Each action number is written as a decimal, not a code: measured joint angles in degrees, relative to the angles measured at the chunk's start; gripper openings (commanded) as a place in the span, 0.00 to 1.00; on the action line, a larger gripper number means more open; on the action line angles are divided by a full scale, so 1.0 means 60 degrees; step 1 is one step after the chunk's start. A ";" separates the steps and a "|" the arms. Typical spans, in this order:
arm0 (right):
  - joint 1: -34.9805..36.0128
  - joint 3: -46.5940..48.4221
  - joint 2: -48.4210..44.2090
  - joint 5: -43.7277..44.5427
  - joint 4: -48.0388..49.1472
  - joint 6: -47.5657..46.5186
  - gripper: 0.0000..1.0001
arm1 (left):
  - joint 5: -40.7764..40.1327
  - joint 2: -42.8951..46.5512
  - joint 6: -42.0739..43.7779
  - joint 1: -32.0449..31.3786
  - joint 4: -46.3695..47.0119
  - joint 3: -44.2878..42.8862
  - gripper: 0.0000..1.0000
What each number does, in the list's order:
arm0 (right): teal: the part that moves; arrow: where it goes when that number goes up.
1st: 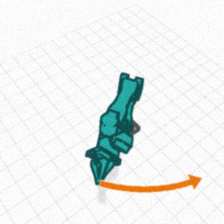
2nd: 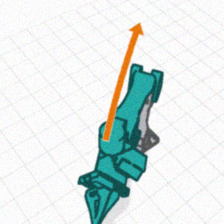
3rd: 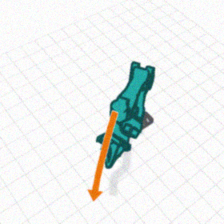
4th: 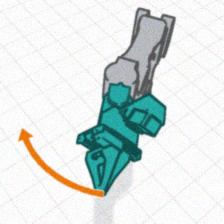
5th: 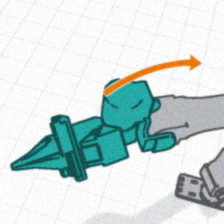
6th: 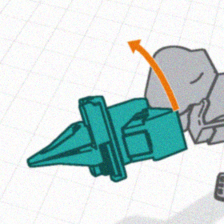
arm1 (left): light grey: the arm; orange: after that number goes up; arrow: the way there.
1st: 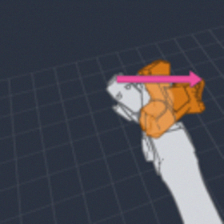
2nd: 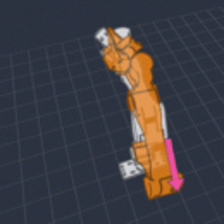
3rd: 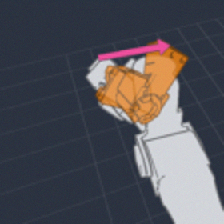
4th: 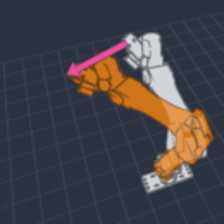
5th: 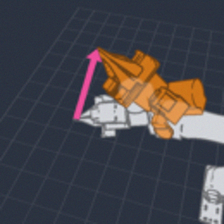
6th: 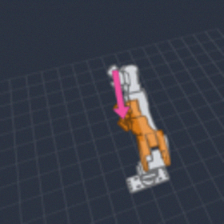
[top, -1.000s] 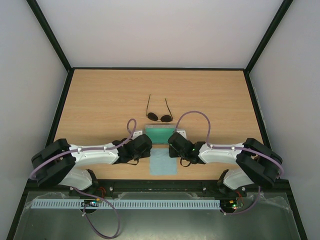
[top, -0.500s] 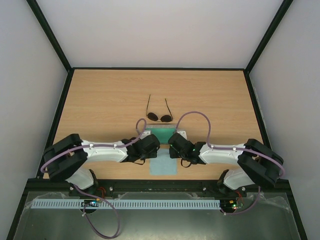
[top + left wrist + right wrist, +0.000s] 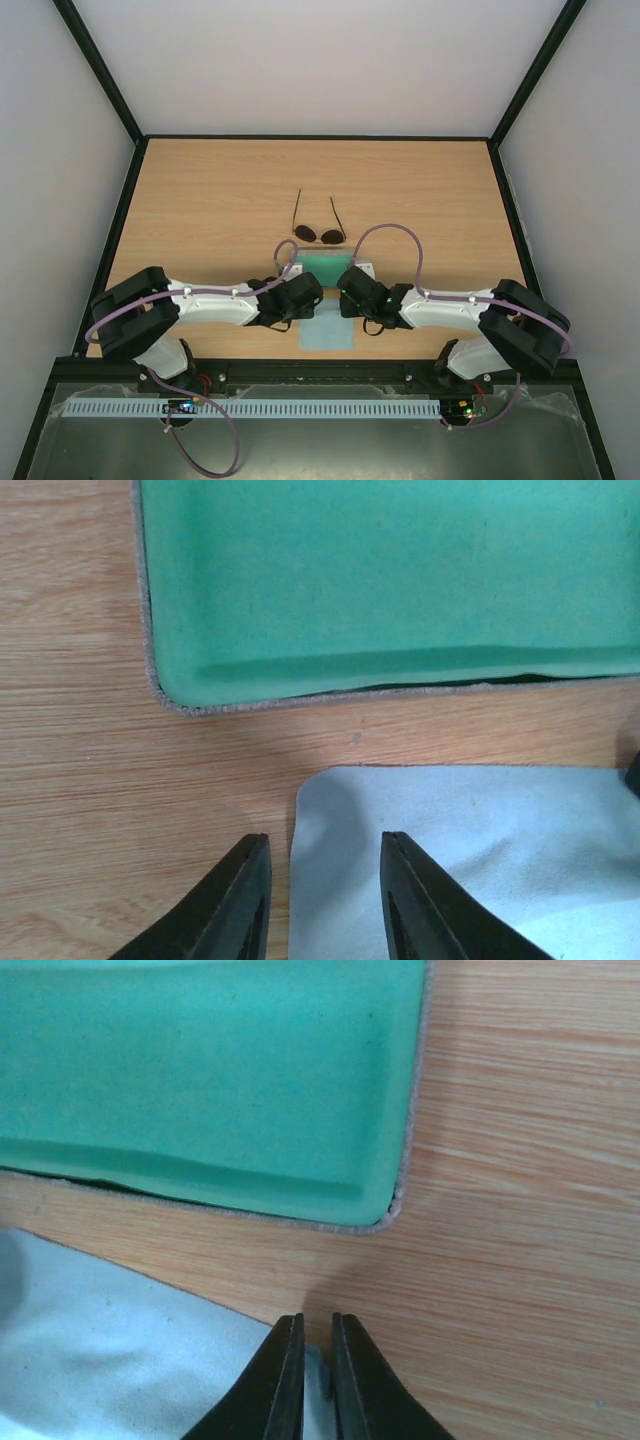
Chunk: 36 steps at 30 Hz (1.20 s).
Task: Organize the sunglasses
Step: Fold the glasses cleaning cloth at the center of the board.
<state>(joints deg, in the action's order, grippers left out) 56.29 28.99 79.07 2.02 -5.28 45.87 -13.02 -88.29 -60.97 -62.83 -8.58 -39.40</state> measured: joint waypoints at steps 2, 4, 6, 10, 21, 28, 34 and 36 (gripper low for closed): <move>0.0000 -0.0004 -0.0036 -0.0040 0.0004 0.0015 0.17 | -0.0076 0.0000 0.0015 -0.0033 -0.0051 -0.0022 0.41; 0.0004 -0.0007 -0.0058 -0.0055 -0.0004 0.0011 0.18 | -0.0168 0.0004 0.0007 -0.0047 -0.0106 -0.0036 0.43; 0.0011 -0.0007 -0.0062 -0.0058 -0.0004 0.0007 0.23 | -0.0251 0.0007 0.0011 -0.0047 -0.0189 -0.0062 0.43; 0.0018 -0.0007 -0.0076 -0.0062 0.0000 0.0007 0.24 | -0.0412 -0.0015 0.0022 -0.0047 -0.0342 -0.0091 0.39; 0.0131 0.0007 -0.0080 0.0066 -0.0087 0.0026 0.29 | -0.0889 -0.0492 0.0142 -0.0047 -0.0200 -0.0339 0.23; 0.0259 0.0076 -0.0160 0.0350 -0.0535 0.0109 0.29 | -0.1053 -0.0659 0.0208 -0.0047 0.0036 -0.0372 0.11; 0.0280 0.0219 -0.0138 0.0525 -0.0984 0.0109 0.29 | -0.1064 -0.0714 0.0240 -0.0047 0.0157 -0.0372 0.07; 0.0313 0.0270 -0.0084 0.0557 -0.1049 0.0102 0.28 | -0.1060 -0.0732 0.0237 -0.0058 0.0211 -0.0372 0.06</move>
<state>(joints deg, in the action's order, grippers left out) 58.17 30.61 78.56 5.37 -11.57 46.48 -19.38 -92.68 -59.55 -63.18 -7.31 -41.63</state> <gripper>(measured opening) 0.287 0.073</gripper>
